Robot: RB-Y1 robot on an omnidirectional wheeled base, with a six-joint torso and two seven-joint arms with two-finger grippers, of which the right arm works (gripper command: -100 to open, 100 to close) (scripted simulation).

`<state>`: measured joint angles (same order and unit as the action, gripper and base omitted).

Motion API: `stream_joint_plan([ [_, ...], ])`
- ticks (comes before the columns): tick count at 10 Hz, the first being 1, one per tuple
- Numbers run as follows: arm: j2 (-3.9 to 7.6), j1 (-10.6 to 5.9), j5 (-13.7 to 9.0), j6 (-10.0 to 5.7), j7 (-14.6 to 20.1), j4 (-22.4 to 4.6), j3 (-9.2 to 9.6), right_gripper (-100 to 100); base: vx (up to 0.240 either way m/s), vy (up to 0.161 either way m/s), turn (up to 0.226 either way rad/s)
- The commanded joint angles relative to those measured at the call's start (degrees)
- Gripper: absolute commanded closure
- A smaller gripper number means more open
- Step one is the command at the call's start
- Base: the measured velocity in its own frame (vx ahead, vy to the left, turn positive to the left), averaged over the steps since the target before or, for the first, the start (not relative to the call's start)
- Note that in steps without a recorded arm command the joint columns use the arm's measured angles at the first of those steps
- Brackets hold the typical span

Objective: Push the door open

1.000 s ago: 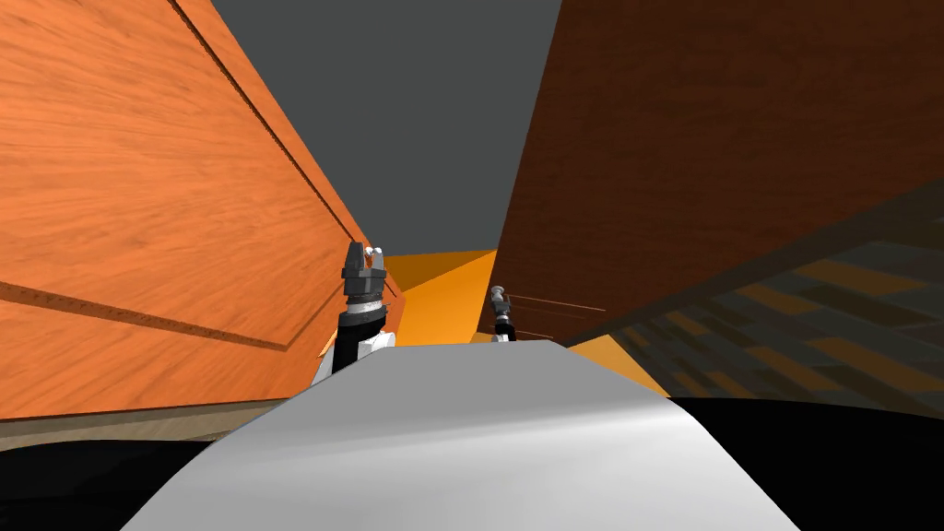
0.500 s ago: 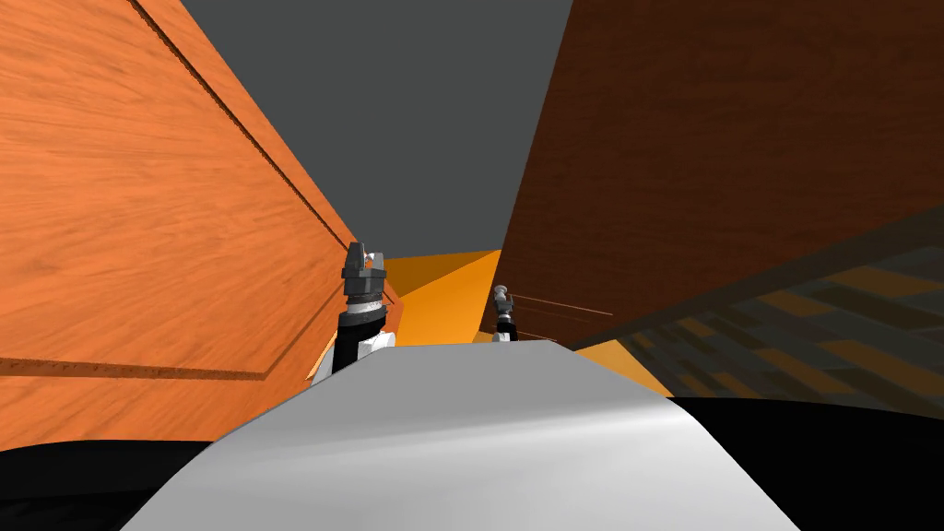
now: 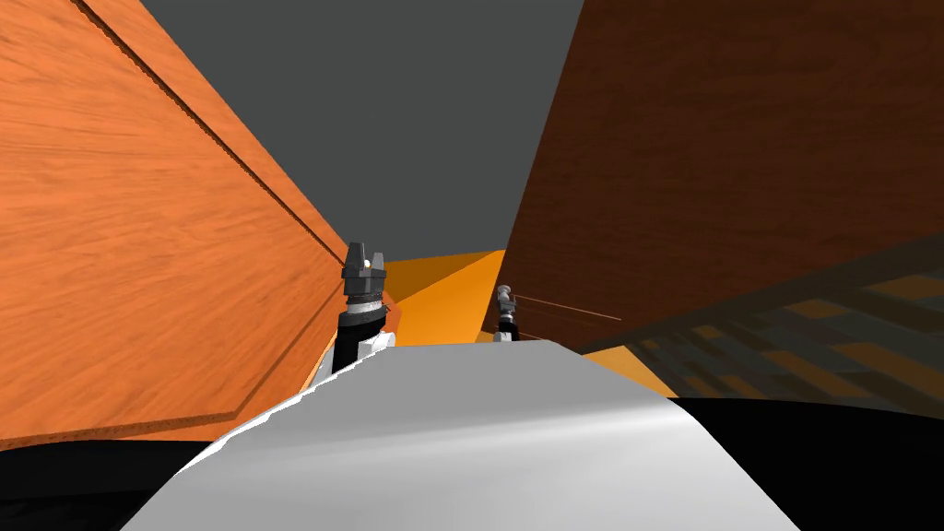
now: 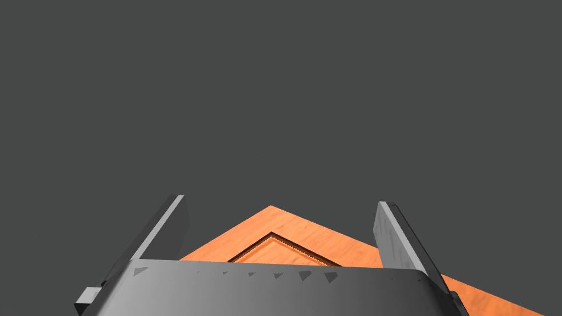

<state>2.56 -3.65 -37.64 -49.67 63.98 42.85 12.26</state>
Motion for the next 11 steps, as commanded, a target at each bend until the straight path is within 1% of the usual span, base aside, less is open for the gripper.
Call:
stream_joint_plan([
  [1, 0.11, -0.71, -0.78, -0.83, -0.17, -0.67, -1.81, 100, 0.168, 0.068, -0.067],
  [4, -1.02, -0.95, -1.58, -1.01, -0.64, -0.84, -3.47, 100, 0.187, 0.066, -0.058],
  [6, -2.07, -1.10, -2.10, -1.14, -0.96, -0.95, -4.56, 100, 0.192, 0.052, -0.076],
  [7, -1.88, -0.90, -1.88, -0.71, -0.91, -0.98, -4.05, 100, 0.082, 0.020, -0.020],
  [8, -1.00, -1.04, -2.49, -1.03, -1.16, -0.99, -5.01, 100, 0.112, 0.012, -0.014],
  [10, -0.38, -1.10, -3.11, -1.23, -1.38, -1.05, -5.91, 100, 0.178, 0.031, -0.055],
  [11, -0.38, -1.10, -3.11, -1.23, -1.38, -1.05, -5.91, 100, 0.129, 0.004, -0.024],
])
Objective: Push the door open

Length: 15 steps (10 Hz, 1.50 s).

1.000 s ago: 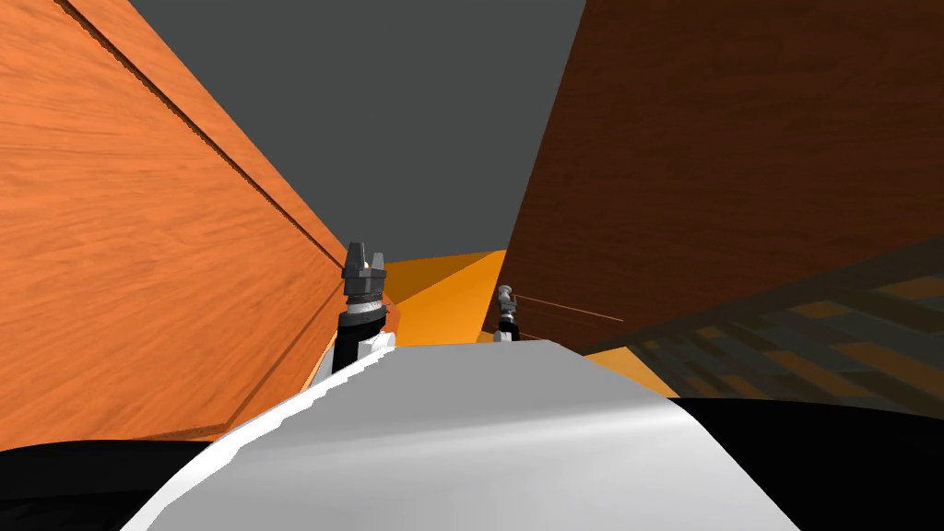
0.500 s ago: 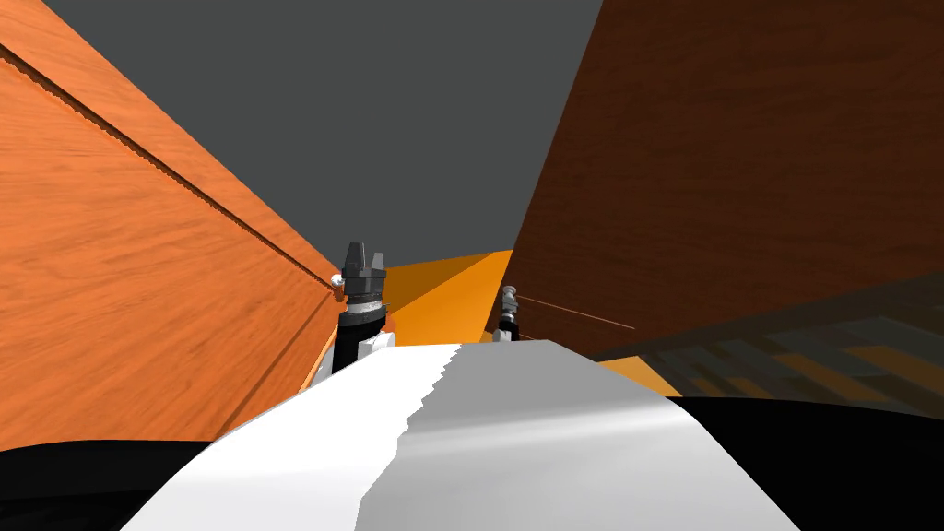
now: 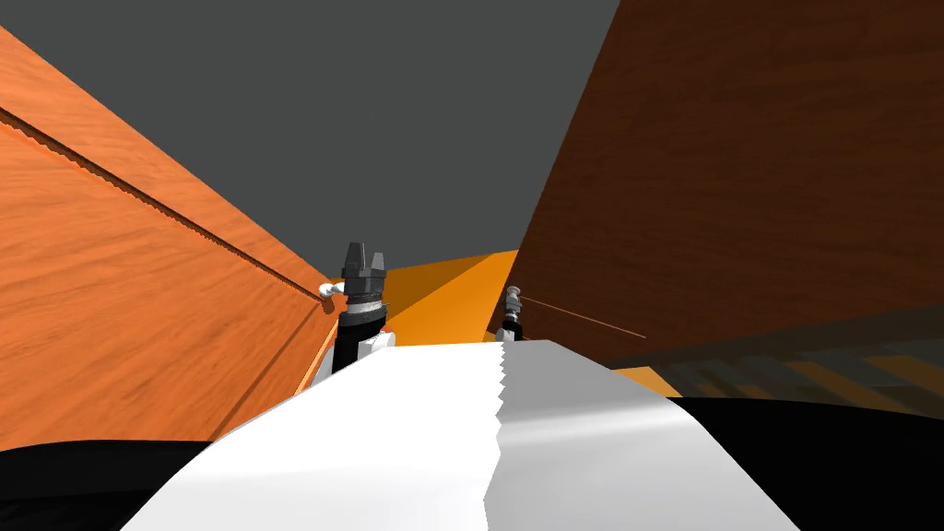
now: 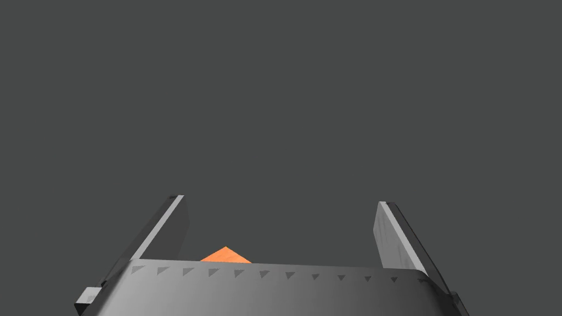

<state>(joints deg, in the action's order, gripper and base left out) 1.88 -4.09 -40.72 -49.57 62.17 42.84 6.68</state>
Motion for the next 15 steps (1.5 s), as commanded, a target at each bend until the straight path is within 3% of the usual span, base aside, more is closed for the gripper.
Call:
stream_joint_plan([
  [1, 0.65, -0.72, -0.58, -1.52, 0.24, -1.10, -1.13, 100, 0.134, 0.026, -0.023],
  [5, 0.71, -0.87, -2.08, -2.02, -0.29, -1.25, -3.32, 100, 0.197, 0.036, -0.067],
  [8, -0.16, -0.98, -3.18, -2.38, -0.68, -1.37, -4.93, 100, 0.194, 0.008, -0.065],
  [9, 0.02, -1.29, -2.89, -2.32, -0.46, -2.11, -4.47, 100, 0.083, 0.005, -0.021],
  [10, 0.71, -1.44, -3.53, -2.69, -0.61, -2.26, -5.40, 100, 0.119, -0.007, -0.037],
  [15, 1.78, -1.57, -5.57, -3.32, -1.30, -2.56, -8.21, 100, 0.197, 0.002, -0.054],
])
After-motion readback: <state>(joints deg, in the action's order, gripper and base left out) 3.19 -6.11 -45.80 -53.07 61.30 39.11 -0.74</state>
